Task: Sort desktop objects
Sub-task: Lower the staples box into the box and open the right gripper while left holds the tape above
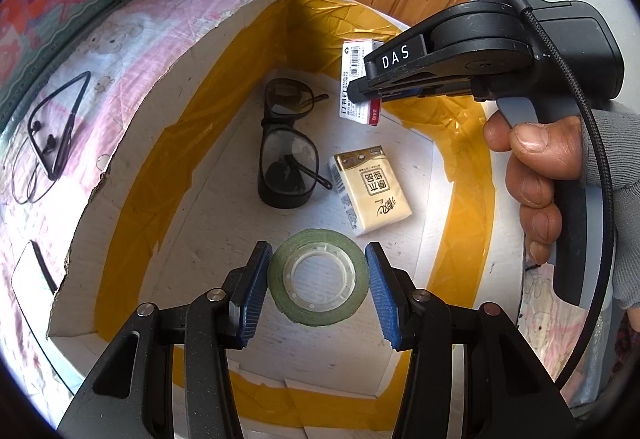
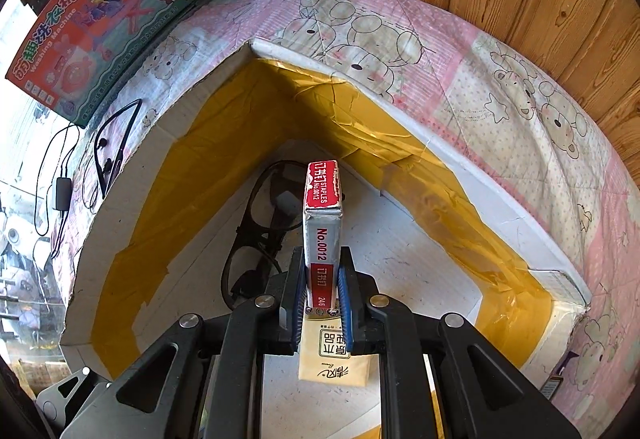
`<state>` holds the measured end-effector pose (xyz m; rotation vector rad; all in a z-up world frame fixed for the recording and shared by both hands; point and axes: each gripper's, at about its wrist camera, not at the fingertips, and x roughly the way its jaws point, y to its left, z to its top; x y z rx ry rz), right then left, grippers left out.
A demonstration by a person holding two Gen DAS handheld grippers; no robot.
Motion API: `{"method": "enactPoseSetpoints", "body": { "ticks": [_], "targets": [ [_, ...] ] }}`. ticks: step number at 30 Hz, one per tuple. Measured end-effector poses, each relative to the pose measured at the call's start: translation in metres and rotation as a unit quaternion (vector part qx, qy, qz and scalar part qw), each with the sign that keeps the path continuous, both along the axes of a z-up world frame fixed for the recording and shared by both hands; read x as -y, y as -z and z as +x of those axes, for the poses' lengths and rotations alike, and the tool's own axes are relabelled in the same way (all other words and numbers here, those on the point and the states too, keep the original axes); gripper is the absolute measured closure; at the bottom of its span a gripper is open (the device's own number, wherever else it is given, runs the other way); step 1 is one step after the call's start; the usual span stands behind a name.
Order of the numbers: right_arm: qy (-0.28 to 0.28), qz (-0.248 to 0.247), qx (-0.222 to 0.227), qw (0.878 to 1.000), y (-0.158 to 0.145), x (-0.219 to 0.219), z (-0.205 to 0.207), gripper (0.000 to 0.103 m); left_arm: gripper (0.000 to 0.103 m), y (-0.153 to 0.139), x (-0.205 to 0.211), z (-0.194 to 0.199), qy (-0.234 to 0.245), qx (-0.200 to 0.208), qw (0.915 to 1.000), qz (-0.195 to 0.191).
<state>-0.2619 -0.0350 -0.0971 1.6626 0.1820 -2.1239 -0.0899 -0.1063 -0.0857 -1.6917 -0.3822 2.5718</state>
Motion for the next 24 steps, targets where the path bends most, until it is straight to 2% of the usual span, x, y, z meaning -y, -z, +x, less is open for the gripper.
{"method": "enactPoseSetpoints", "body": {
  "ticks": [9, 24],
  "targets": [
    [0.018, -0.003, -0.007, 1.0, -0.003, -0.009, -0.003, 0.084, 0.051, 0.004, 0.003, -0.001, -0.005, 0.01, 0.9999, 0.01],
    [-0.005, 0.001, -0.003, 1.0, -0.014, -0.012, 0.015, 0.081, 0.049, 0.001, 0.004, -0.002, -0.01, 0.005, 0.9999, 0.007]
  ]
}}
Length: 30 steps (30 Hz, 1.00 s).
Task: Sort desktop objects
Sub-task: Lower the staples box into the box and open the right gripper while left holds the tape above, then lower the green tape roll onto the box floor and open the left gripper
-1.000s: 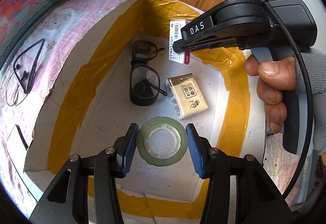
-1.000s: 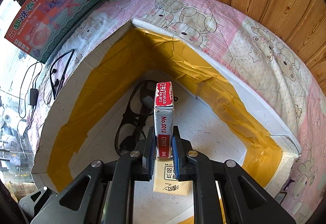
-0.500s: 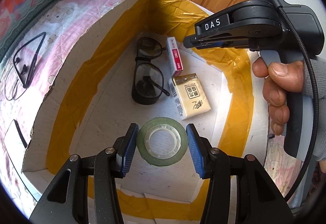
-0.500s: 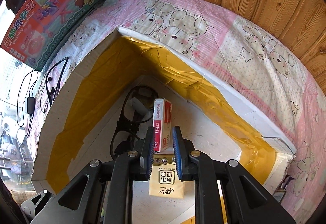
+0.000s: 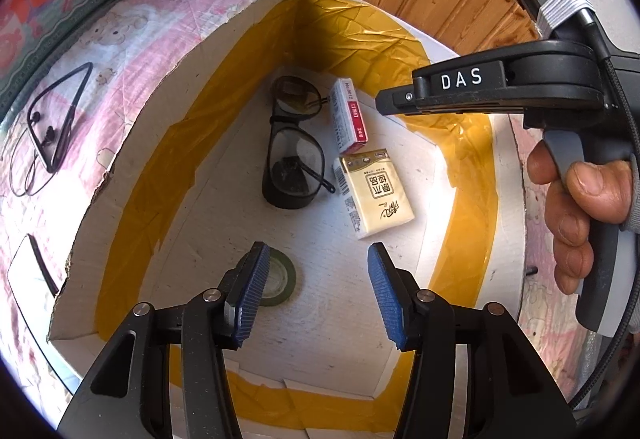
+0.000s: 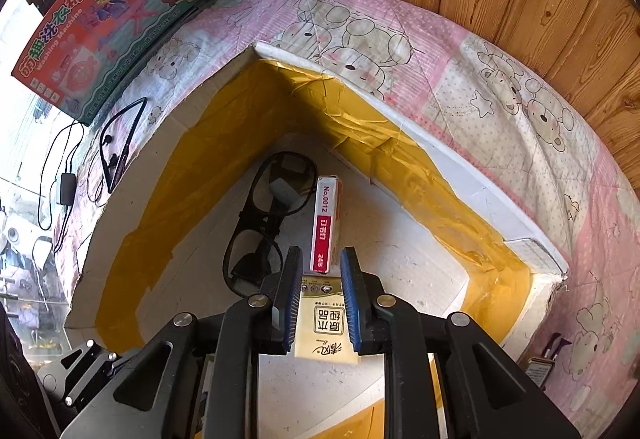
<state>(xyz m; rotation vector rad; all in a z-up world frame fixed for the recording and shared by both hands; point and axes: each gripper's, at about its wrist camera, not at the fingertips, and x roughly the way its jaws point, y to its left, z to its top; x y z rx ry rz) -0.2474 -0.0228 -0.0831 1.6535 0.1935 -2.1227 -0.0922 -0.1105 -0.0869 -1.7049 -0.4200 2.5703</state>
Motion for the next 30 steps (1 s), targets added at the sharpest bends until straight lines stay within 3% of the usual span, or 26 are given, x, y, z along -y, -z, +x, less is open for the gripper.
{"method": "enactPoseSetpoints", "body": {
  "ticks": [11, 30],
  "targets": [
    [-0.032, 0.023, -0.009, 0.999, -0.013, -0.009, 0.03, 0.074, 0.049, -0.008, -0.004, 0.003, 0.003, -0.02, 0.9992, -0.034],
    [-0.069, 0.048, -0.041, 0.996, -0.045, -0.031, 0.09, 0.064, 0.049, -0.029, -0.013, 0.015, -0.002, -0.04, 0.9982, -0.045]
  ]
}}
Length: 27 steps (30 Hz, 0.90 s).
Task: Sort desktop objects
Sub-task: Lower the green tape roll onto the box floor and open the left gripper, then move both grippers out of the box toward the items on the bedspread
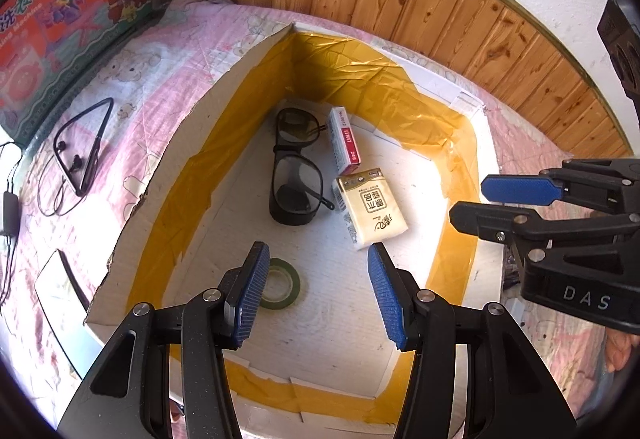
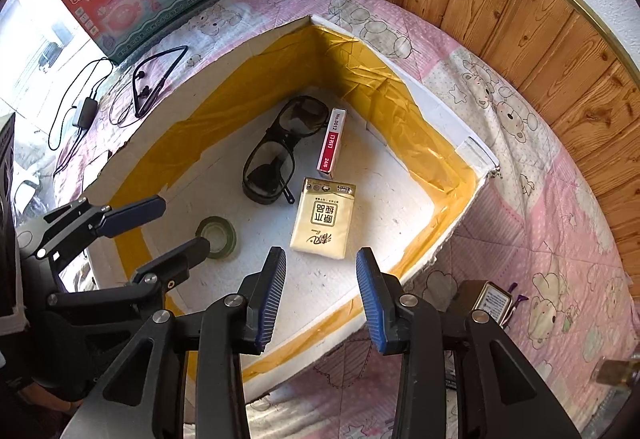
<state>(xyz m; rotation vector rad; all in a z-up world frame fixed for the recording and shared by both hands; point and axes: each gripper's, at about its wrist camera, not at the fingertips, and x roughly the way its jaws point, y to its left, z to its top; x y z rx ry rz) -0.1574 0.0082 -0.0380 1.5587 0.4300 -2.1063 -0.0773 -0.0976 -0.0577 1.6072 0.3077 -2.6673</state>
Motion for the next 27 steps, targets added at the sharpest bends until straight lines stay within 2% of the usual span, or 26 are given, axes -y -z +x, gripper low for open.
{"method": "enactPoseSetpoints", "body": {
  "ticks": [7, 12, 27],
  "targets": [
    [-0.013, 0.011, -0.017, 1.0, -0.007, -0.008, 0.022, 0.064, 0.049, -0.009, -0.012, 0.006, 0.001, -0.007, 1.0, -0.001],
    [-0.021, 0.015, -0.03, 0.999, -0.014, -0.014, 0.036, 0.058, 0.049, -0.014, -0.016, 0.01, -0.001, -0.011, 0.9999, -0.003],
    [-0.025, -0.005, -0.061, 0.998, -0.026, -0.042, 0.079, 0.057, 0.049, -0.029, -0.038, 0.034, 0.012, -0.031, 0.9994, 0.011]
  ]
}}
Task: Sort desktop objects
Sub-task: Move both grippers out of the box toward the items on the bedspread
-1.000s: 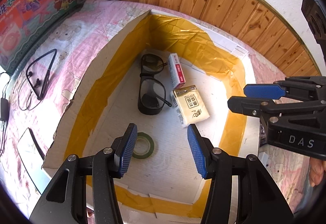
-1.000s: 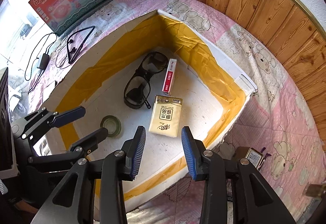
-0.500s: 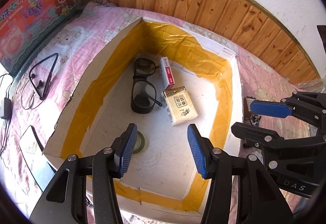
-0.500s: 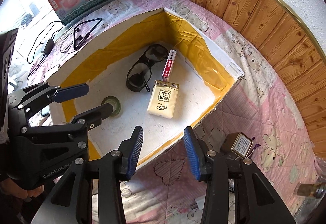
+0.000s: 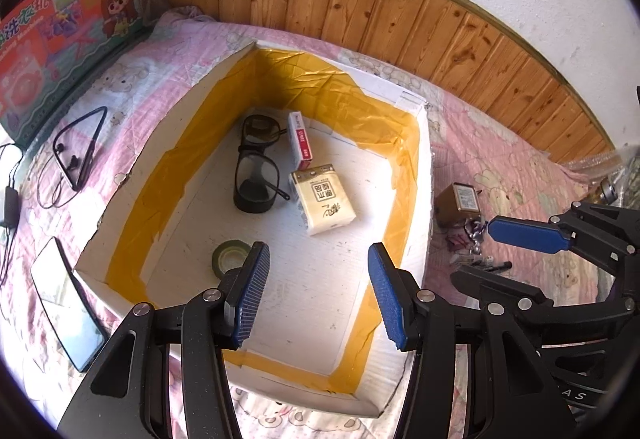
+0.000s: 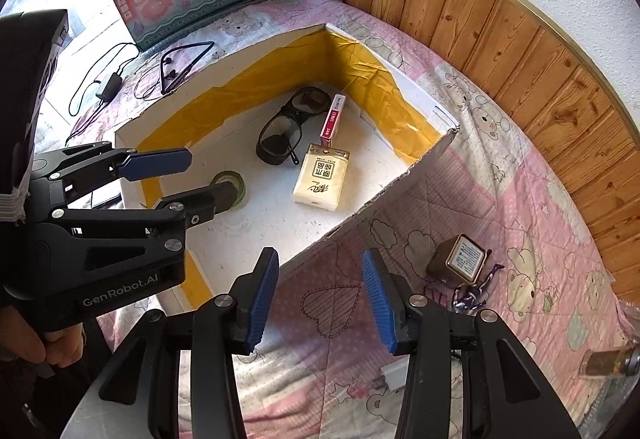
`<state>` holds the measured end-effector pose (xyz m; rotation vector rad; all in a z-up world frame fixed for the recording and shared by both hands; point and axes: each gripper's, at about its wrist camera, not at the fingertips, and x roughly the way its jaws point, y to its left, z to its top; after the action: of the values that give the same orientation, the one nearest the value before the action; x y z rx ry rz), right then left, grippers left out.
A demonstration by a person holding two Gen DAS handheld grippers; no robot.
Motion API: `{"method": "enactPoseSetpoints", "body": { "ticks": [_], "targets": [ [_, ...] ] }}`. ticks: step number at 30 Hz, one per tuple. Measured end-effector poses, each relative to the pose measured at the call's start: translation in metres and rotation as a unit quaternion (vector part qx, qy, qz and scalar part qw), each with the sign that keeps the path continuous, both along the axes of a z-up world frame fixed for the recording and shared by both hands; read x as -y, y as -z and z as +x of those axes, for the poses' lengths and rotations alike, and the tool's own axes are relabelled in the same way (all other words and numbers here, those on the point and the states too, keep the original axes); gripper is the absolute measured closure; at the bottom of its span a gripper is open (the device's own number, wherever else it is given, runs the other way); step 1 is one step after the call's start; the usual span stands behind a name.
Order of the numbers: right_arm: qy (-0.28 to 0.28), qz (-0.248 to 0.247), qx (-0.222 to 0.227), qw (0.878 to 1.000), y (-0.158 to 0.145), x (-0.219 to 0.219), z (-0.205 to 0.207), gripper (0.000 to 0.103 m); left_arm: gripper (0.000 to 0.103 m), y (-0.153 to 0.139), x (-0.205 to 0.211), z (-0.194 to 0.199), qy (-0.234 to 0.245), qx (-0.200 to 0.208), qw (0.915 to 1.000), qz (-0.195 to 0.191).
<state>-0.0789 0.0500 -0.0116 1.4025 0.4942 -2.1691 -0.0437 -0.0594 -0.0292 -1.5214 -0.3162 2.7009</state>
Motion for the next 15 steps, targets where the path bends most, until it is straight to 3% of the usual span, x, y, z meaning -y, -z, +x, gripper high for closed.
{"method": "enactPoseSetpoints", "body": {
  "ticks": [15],
  "targets": [
    [0.022, -0.095, -0.043, 0.994, -0.005, -0.048, 0.042, 0.056, 0.049, -0.013, -0.033, 0.021, 0.041, -0.033, 0.9985, -0.015]
  ]
}}
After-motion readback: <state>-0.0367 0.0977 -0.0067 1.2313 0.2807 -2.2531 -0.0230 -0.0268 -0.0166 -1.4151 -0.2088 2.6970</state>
